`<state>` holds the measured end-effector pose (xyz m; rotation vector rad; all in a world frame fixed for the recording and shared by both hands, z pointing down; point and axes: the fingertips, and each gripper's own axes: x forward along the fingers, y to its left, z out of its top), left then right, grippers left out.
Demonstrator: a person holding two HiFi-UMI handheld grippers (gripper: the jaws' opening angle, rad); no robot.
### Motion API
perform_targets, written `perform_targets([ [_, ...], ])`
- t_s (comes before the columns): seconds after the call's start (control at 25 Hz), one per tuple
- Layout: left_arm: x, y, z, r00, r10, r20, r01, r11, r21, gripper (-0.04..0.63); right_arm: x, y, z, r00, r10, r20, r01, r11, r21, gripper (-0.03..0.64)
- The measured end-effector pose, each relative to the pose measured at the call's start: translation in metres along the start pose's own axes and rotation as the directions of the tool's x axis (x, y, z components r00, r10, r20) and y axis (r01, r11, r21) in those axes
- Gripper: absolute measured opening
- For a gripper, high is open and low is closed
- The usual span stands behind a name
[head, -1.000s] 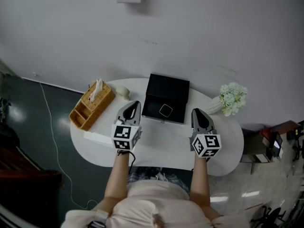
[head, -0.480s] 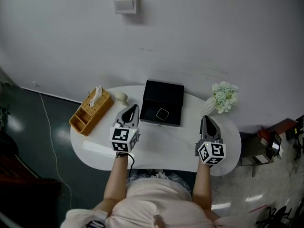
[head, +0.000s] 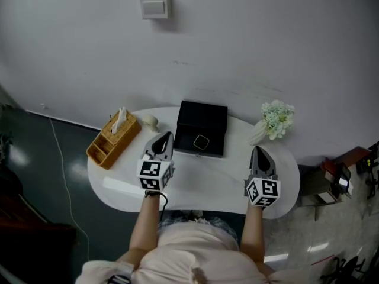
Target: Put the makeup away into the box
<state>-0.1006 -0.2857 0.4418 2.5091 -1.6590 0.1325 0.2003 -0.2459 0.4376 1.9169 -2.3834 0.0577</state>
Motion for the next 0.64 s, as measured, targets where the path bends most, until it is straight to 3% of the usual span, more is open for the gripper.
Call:
perform_targets([
  [0.64,-0.0027,-0.002,-0.0063,1.0,0.009,-0.015,-0.01,0.999,-0.031,0.025,-0.007,-0.0064,-0.0027,1.0,-0.013,-0.004,0.013,1.0,0.008,0.014],
])
